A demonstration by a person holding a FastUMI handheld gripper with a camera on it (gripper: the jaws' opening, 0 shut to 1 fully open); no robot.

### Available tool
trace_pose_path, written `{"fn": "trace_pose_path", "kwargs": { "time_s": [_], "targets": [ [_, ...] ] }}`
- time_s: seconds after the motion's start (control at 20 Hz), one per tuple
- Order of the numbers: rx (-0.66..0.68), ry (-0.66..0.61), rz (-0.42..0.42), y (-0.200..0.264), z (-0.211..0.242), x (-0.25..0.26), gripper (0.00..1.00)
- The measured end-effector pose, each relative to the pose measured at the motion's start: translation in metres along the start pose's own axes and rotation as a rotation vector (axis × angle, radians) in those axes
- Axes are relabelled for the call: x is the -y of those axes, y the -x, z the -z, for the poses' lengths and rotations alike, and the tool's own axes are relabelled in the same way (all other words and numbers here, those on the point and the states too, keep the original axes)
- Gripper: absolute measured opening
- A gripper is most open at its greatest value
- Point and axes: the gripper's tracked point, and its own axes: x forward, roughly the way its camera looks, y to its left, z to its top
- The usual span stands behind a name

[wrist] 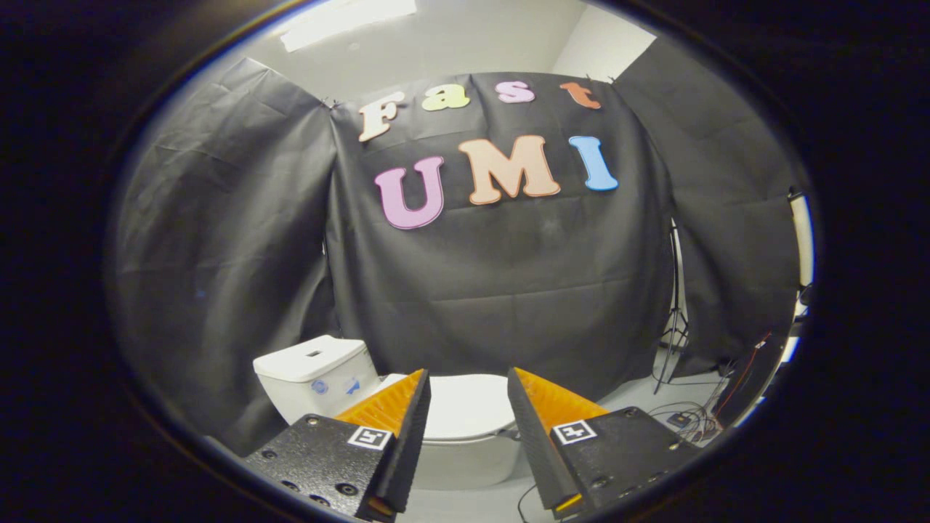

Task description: Open the toilet lid.

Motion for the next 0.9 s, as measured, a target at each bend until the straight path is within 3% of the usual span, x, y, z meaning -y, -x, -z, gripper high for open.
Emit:
{"fn": "trace_pose_path", "kwargs": {
  "time_s": [0.35,0.6,0.9],
  "targets": [
    [-0.003,-0.072,-0.032,-0.029,-0.009,-0.017,0.66],
    [0.025,-0.311,0.04,-0.057,0.0,-0.019,0.66],
    [-0.015,-0.532,0.139,-0.109,0.063,-0.01,0.61]
  ]
}}
